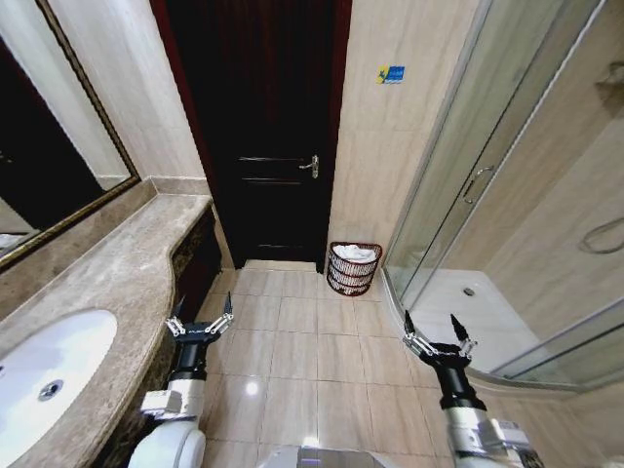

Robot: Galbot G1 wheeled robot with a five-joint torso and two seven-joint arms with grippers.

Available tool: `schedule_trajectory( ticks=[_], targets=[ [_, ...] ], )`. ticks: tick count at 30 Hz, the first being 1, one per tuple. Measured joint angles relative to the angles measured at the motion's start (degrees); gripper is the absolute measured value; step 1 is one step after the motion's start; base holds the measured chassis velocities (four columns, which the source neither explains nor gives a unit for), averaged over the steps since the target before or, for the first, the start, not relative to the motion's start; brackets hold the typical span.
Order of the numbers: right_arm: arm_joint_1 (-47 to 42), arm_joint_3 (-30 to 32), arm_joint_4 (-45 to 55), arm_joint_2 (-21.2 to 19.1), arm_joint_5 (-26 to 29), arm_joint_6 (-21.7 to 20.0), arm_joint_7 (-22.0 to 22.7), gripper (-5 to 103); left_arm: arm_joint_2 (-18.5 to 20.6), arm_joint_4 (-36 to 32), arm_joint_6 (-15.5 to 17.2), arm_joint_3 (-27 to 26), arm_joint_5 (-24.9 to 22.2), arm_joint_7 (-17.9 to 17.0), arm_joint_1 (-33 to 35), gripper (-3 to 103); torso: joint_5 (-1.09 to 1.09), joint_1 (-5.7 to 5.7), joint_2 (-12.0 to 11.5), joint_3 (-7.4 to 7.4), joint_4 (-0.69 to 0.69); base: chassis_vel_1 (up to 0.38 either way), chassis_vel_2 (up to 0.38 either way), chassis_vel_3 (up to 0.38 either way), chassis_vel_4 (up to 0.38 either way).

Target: Discard the used towel into the hamper.

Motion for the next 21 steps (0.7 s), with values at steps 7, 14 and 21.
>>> schedule_trajectory(
  ticks=[7, 14, 21],
  targets=[
    [0.03, 0.0, -0.02, -0.01, -0.02, -0.04, 0.0, 100, 0.01, 0.05, 0.01, 0.0, 0.02, -0.01, 0.01, 100, 0.0, 0.0, 0.0, 0.0, 0.0, 0.0, 0.0, 0.0, 0.0],
    [0.03, -0.01, -0.03, -0.01, -0.02, -0.06, 0.0, 100, 0.02, 0.06, 0.03, -0.02, 0.03, -0.02, 0.01, 100, 0.0, 0.0, 0.0, 0.0, 0.0, 0.0, 0.0, 0.0, 0.0],
    [0.03, -0.02, -0.03, -0.01, -0.02, -0.06, 0.0, 100, 0.02, 0.1, 0.03, -0.02, 0.03, -0.02, 0.01, 100, 0.0, 0.0, 0.0, 0.0, 0.0, 0.0, 0.0, 0.0, 0.0]
  ],
)
